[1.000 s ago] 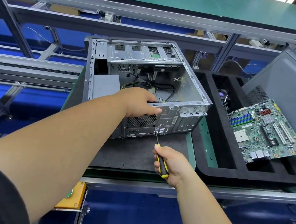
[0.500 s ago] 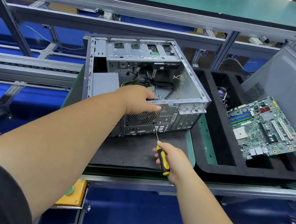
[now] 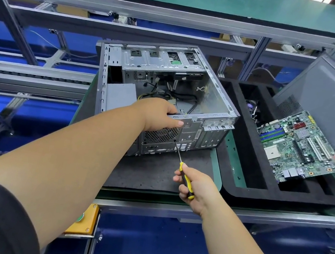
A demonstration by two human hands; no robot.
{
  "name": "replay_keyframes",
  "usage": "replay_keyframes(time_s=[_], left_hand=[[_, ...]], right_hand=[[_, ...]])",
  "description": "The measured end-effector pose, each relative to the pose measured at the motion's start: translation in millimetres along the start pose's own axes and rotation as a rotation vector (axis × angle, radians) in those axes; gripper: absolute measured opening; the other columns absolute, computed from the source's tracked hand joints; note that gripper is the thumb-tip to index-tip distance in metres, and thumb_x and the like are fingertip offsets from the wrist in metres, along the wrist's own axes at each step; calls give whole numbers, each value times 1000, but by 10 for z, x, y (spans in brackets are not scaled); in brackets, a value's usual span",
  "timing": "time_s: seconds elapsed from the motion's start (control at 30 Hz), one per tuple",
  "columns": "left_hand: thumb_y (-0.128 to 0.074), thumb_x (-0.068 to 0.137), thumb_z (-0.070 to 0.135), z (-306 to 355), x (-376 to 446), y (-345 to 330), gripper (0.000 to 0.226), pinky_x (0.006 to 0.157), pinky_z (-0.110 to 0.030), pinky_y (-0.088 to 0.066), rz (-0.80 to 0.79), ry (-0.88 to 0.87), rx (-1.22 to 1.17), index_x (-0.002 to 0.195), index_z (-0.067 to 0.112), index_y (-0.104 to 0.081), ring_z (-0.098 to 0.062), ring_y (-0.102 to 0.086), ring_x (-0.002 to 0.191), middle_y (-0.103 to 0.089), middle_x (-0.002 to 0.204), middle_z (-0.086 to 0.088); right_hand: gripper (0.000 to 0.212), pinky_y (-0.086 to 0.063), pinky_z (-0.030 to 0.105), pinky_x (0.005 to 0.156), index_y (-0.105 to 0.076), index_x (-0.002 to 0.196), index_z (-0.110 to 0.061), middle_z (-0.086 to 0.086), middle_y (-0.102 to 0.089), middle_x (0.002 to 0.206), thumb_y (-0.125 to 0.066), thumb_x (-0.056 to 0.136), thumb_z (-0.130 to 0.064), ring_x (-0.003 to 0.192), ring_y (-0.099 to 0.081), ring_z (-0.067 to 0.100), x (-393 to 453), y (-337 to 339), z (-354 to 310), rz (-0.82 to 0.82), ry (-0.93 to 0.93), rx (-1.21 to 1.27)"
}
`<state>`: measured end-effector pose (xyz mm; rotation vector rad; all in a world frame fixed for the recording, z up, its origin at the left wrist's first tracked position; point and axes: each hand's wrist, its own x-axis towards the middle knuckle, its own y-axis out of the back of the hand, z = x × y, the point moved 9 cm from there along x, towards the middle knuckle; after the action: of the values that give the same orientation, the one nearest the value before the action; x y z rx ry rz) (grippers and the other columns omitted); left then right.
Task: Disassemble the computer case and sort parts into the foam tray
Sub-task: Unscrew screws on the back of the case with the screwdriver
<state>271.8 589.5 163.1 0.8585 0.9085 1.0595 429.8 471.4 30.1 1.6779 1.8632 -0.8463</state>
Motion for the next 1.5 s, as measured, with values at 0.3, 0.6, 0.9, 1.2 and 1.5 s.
replay_keyframes(time_s=[0.3,0.6,0.9,1.2,1.5], left_hand=[[-52,89,61,10,-10,9,36,88,-36,-50,11,-1,1,112,36,-65,-17,-60,94,-67,100,7],[-51,90,61,10,6,10,37,75,-30,-44,16,-10,15,114,36,-64,-16,-56,90,-60,90,13],[-51,90,61,1,5,13,39,81,-32,-48,11,-5,8,113,34,-65,-16,-57,89,-62,92,10],[-49,91,61,20,2,5,48,83,-31,-43,1,-11,33,127,31,-59,-16,-54,101,-62,120,7],[-49,91,62,13,3,1,49,84,-32,-43,-6,-2,41,128,32,-58,-16,-53,101,-62,122,7]], right_hand=[[36,-37,32,59,-64,86,-11,1,-55,63,-43,104,-35,49,-43,15,-44,61,-195,209,225,-378],[20,-45,24,55,-59,93,-9,7,-58,82,-55,101,-26,60,-58,14,-69,75,-167,140,205,-202],[29,-44,23,52,-68,93,-3,6,-60,68,-56,101,-28,51,-51,12,-29,5,2,46,43,84],[34,-46,21,49,-71,88,-7,2,-63,68,-56,101,-34,52,-58,12,-19,21,13,53,17,58],[31,-45,21,45,-75,89,-6,0,-66,64,-64,95,-34,48,-55,9,33,63,73,67,-4,106]])
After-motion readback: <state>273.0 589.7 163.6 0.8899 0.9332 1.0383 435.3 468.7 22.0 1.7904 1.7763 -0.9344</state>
